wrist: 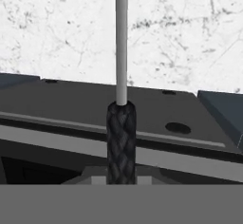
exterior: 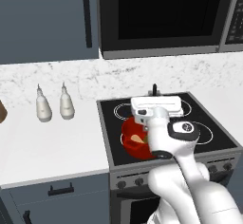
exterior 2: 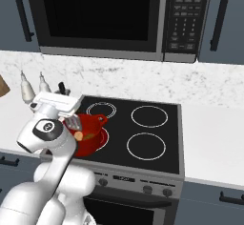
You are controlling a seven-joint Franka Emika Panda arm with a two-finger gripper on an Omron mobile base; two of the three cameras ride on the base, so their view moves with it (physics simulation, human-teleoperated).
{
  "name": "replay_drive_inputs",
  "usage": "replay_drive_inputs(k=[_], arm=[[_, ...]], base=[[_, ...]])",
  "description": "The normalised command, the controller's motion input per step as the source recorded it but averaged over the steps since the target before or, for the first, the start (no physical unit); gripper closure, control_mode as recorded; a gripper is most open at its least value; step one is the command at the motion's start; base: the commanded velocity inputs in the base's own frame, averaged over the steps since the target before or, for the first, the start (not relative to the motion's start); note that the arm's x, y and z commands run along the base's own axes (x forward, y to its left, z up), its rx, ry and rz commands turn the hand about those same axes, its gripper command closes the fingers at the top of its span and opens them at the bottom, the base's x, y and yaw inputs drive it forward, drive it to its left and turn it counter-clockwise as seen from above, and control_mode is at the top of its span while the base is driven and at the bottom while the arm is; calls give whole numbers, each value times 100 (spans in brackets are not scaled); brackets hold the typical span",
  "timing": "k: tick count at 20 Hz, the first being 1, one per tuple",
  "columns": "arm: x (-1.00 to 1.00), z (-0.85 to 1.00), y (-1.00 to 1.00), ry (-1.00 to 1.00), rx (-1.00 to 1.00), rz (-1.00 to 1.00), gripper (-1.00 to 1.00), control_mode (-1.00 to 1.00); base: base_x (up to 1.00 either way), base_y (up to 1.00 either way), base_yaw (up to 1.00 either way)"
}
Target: Put the squash and avocado in the pot. Retrieve the spatula and lightly stir the vegetables in the pot.
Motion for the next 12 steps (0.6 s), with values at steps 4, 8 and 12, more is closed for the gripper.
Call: replay_drive_inputs(k=[4,8,12], arm=[[0,-54,5,0,0,-8,100,-100],[0,-57,0,-3,0,-7,100,-100],[0,-61,9,-1,0,-5,100,-100]], base=[[0,0,0],[0,0,0],[0,0,0]])
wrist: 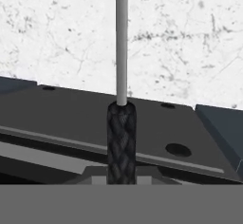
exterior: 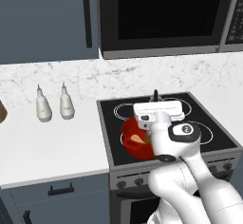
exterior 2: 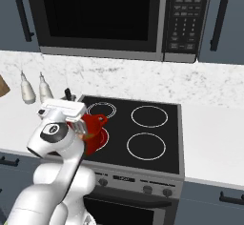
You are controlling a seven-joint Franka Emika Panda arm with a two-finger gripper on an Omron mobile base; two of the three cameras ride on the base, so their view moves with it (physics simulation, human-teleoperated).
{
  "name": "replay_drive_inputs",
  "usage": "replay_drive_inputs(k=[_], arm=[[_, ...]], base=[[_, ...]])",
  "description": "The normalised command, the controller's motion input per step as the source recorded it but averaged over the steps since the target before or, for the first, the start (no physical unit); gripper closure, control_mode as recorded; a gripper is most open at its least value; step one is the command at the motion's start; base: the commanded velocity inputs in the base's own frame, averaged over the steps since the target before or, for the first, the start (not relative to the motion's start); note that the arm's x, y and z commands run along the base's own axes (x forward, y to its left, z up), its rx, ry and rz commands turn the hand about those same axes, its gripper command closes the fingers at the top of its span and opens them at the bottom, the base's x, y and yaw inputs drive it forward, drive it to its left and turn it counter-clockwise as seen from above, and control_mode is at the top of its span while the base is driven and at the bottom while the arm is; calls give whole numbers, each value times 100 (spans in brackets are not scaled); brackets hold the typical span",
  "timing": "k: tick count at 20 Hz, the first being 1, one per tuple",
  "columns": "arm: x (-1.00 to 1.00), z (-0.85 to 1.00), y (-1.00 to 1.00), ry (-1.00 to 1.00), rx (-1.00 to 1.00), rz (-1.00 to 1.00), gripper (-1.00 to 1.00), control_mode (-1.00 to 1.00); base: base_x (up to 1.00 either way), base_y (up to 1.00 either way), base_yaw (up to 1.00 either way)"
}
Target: Put the squash and avocado in the pot. Retrieve the spatula and lightly stir the vegetables in the pot.
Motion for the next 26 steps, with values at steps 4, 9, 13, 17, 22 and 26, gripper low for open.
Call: replay_drive_inputs(k=[4,9,13,17,22,26], arm=[[0,-69,24,-1,0,-4,100,-100],[0,-68,34,-6,0,-4,100,-100],[0,-56,48,-15,0,-3,100,-100],[3,-39,56,-15,0,-4,100,-100],[1,-37,51,-9,0,-5,100,-100],[0,-57,38,-3,0,-7,100,-100]], base=[[0,0,0],[0,0,0],[0,0,0],[0,0,0],[0,0,0],[0,0,0]])
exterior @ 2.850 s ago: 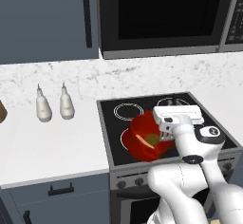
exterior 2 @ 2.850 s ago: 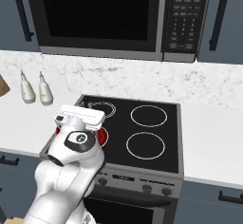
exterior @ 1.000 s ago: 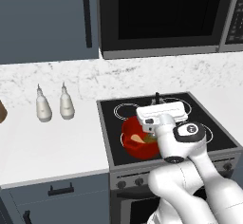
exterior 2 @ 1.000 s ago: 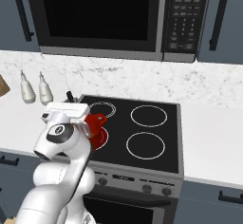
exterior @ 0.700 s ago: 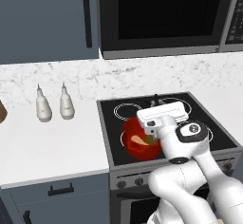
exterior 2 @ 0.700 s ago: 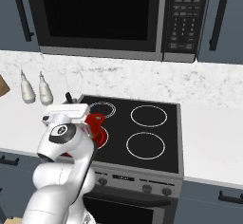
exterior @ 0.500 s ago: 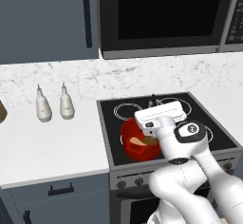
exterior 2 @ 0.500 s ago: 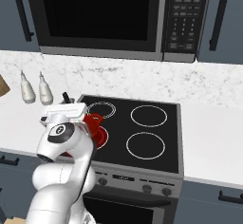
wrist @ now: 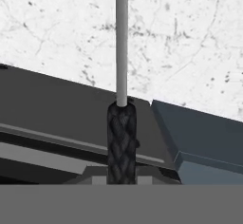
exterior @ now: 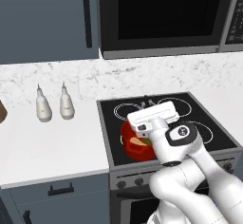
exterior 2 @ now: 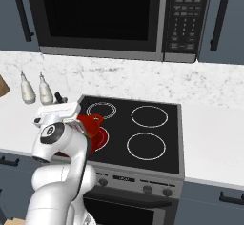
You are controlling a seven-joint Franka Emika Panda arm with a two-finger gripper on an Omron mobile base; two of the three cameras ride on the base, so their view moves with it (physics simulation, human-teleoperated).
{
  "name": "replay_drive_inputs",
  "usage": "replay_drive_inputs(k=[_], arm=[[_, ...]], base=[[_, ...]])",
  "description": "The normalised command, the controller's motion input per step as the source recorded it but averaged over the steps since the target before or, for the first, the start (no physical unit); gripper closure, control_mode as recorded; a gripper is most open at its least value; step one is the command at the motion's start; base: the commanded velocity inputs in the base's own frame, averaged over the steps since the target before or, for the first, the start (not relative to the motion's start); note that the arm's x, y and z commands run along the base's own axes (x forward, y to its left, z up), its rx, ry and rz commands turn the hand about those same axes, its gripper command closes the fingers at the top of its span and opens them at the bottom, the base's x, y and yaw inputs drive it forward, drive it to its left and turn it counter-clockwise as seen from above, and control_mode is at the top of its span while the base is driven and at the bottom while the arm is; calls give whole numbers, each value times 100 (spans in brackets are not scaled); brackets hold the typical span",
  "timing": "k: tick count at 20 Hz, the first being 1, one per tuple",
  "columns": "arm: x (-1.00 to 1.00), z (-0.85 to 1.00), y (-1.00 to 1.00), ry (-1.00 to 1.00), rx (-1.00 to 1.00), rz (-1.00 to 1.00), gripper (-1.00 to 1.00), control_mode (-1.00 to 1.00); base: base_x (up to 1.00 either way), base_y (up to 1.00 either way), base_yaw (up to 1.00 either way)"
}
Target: Put the squash and avocado in the pot. Retrieve the spatula and lightly stir the vegetables in the pot.
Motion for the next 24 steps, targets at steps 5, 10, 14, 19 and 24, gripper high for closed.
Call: replay_drive_inputs(k=[5,10,14,19,24], arm=[[0,-91,8,0,0,-7,100,-100],[2,-100,15,0,3,-5,100,-100],[18,-100,50,0,1,-5,100,-100],[42,-81,94,-3,0,-9,100,-100],[28,-71,93,-6,0,-11,100,-100]], base=[[0,0,0],[0,0,0],[0,0,0],[0,0,0],[0,0,0]])
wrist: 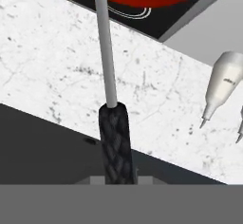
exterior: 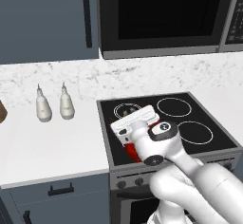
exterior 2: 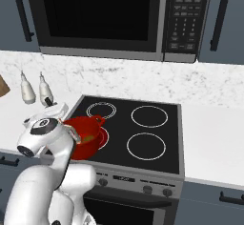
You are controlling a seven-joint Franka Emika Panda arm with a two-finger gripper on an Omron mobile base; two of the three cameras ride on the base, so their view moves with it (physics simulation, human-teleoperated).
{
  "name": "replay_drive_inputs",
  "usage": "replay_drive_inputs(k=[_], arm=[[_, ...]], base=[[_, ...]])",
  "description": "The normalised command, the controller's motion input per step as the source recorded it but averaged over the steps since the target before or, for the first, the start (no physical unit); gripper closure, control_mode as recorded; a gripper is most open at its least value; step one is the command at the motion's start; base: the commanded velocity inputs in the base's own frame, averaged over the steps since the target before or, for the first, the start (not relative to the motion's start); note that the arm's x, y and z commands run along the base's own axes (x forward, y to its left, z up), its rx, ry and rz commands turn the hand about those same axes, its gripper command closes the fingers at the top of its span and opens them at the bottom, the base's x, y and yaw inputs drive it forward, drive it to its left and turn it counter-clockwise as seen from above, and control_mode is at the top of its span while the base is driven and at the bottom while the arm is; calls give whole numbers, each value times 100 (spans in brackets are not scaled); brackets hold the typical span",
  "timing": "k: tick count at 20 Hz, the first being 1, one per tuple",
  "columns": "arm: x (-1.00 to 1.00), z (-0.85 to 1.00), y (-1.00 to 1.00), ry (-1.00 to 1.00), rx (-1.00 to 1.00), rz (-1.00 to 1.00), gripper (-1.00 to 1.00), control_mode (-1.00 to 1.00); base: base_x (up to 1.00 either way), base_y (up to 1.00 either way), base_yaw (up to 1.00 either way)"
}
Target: Put the squash and avocado in the pot. Retrieve the spatula and lightly stir the vegetables in the pot.
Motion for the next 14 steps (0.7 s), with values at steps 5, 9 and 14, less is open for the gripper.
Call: replay_drive_inputs(k=[5,9,14], arm=[[7,-100,43,0,3,-12,100,-100],[5,-100,4,0,6,-16,100,-100],[42,-72,-3,0,3,-12,100,-100]], base=[[0,0,0],[0,0,0],[0,0,0]])
